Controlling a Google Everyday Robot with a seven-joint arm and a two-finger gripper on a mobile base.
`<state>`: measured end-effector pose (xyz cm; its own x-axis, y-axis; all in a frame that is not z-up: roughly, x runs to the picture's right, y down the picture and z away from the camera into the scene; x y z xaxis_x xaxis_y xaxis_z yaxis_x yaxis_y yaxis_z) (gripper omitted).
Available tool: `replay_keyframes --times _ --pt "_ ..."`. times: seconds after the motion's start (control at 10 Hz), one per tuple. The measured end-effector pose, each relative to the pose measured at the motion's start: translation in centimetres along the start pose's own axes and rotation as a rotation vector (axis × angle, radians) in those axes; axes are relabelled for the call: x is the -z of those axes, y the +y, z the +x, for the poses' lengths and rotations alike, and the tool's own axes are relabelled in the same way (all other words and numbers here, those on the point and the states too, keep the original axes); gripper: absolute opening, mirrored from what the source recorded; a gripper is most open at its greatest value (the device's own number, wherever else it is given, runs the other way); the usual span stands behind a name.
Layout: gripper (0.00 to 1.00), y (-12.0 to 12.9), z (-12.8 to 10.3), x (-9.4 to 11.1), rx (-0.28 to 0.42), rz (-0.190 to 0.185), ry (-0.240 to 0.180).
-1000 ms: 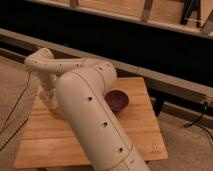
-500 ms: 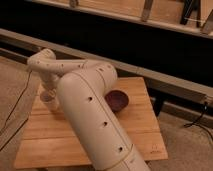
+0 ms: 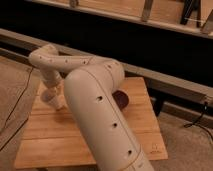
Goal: Place the ceramic cup in the ceramic bowl
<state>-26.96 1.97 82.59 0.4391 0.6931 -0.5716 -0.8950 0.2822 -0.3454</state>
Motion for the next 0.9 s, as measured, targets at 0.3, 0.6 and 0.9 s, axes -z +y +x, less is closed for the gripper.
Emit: replay_keyframes --times 0.3,0.6,0.9 --pt "0.00 -2.1 3.1 3.6 -0.047 -0.046 -0.010" --pt "0.00 -4.5 7.5 7.1 -0.088 -0.090 -0.014" --pt "0.00 -8.8 10.9 9.5 -0.157 -0.076 -0.033"
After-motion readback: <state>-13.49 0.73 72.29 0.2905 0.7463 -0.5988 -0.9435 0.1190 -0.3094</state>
